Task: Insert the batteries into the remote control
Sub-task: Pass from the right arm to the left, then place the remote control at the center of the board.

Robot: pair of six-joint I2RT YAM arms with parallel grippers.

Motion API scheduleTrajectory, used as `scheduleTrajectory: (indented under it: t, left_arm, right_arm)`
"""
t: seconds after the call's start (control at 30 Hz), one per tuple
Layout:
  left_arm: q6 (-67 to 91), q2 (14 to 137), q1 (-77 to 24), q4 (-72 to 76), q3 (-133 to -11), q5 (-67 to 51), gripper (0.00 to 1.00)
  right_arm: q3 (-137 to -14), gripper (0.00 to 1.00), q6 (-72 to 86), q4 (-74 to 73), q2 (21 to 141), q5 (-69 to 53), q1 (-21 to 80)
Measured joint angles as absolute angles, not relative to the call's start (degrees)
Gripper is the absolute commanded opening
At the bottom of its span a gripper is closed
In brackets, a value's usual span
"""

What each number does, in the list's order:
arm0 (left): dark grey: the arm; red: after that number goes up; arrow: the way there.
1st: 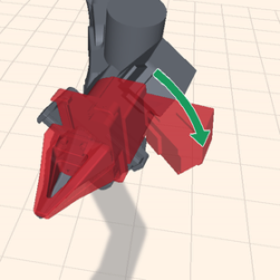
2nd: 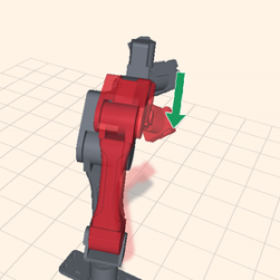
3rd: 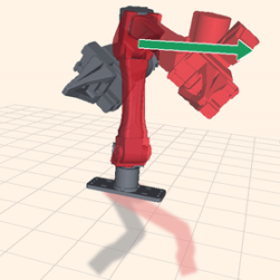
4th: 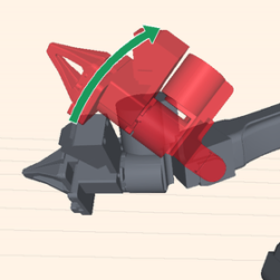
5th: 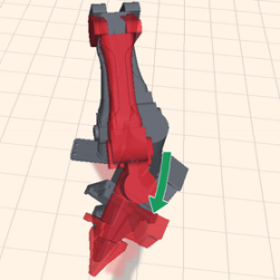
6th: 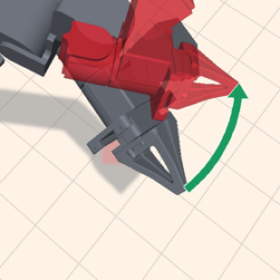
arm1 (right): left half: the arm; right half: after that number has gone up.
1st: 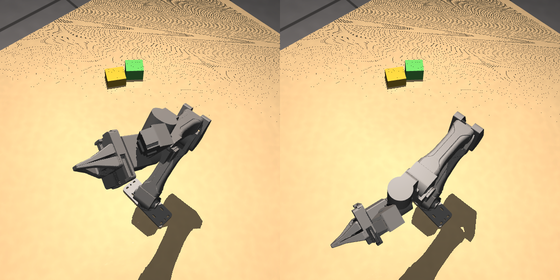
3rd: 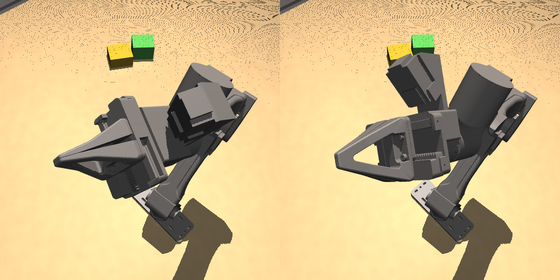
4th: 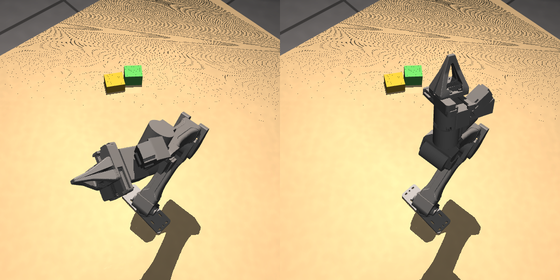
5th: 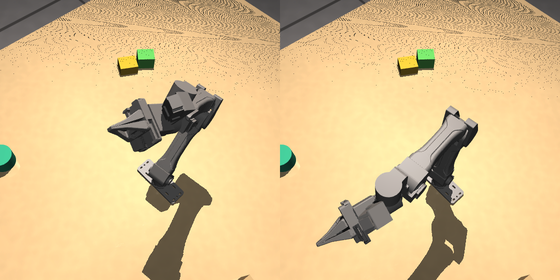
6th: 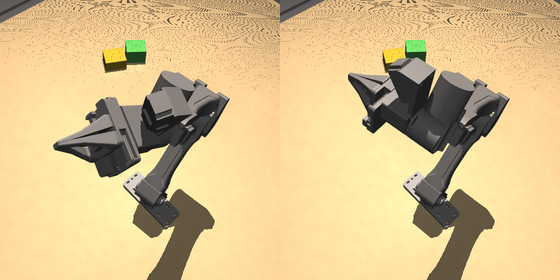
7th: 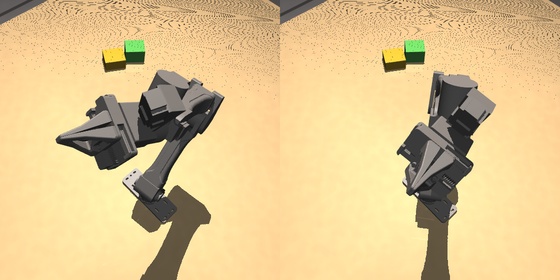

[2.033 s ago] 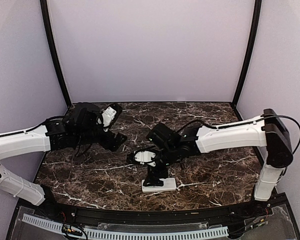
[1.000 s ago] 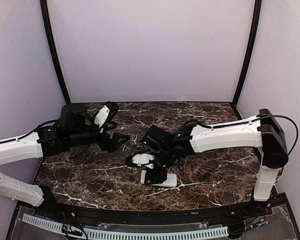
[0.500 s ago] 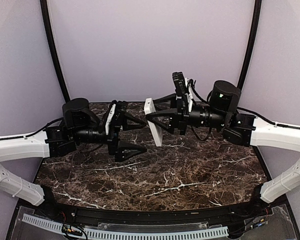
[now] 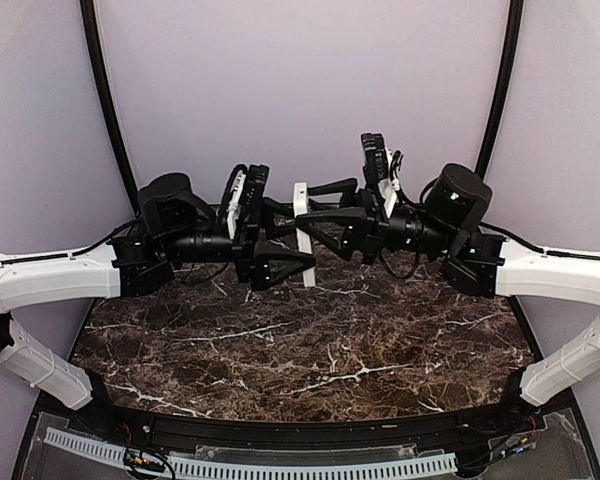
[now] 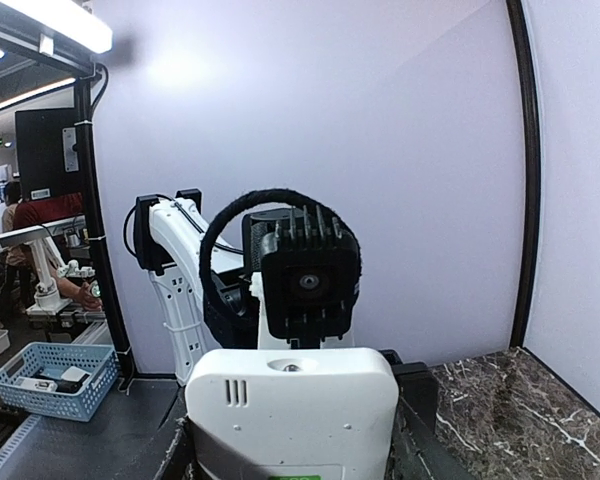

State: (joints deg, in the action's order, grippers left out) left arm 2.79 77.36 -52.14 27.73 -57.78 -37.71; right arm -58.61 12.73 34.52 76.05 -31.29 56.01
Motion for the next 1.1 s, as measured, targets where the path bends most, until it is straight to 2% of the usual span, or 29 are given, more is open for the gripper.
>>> scheduleTrajectory:
  t: [0.07, 0.23, 0.3, 0.33, 0.37, 0.43, 0.5, 0.67, 0.83, 0.97, 1.03, 1.1]
  left_arm:
    - [3.2, 77.9, -52.1, 27.7, -58.2, -38.2, 0.68]
    - [3.8, 78.7, -52.1, 27.1, -59.5, -40.7, 0.28]
    - [3.9, 79.0, -52.1, 26.9, -59.9, -41.5, 0.21]
    - [4.0, 79.0, -52.1, 26.9, -59.9, -41.6, 0.20]
    - [3.9, 79.1, -52.1, 26.7, -59.9, -41.7, 0.18]
    - [3.7, 79.0, -52.1, 26.1, -59.9, -41.8, 0.15]
    - [3.6, 79.0, -52.1, 24.7, -60.0, -40.9, 0.14]
    - [3.8, 80.6, -52.0, 11.7, -63.0, -29.5, 0.13]
    - [12.3, 92.1, -49.3, -5.1, -73.7, -11.0, 0.17]
    - [22.4, 100.4, -46.9, -15.4, -74.3, -1.8, 0.07]
    - [27.8, 104.3, -46.5, -21.8, -75.5, 1.4, 0.08]
    - [31.9, 108.0, -46.5, -27.0, -78.0, 3.4, 0.14]
  right_arm:
    - [-58.1, 0.22, 12.8, 34.7, 76.1, -31.2, 56.0]
    - [-57.6, 0.22, 12.6, 34.7, 75.8, -30.7, 56.0]
    - [-57.4, 0.23, 12.6, 34.8, 75.6, -30.4, 56.0]
    - [-57.3, 0.29, 12.6, 34.7, 75.5, -30.2, 56.0]
    - [-57.2, 0.39, 12.6, 34.6, 75.4, -29.9, 56.0]
    - [-57.1, 0.72, 12.5, 33.9, 75.2, -29.3, 56.0]
    - [-57.0, 0.97, 12.5, 31.3, 74.2, -27.7, 56.2]
    - [-58.2, 0.99, 12.5, 18.4, 69.4, -11.1, 55.5]
    - [-66.4, 0.99, 16.8, -3.9, 70.2, 9.6, 52.5]
    - [-66.5, 0.99, 20.4, -16.1, 71.5, 17.0, 50.9]
    - [-65.3, 0.99, 21.7, -19.4, 71.8, 18.5, 50.9]
    - [-63.8, 0.99, 22.8, -22.0, 71.8, 19.4, 50.9]
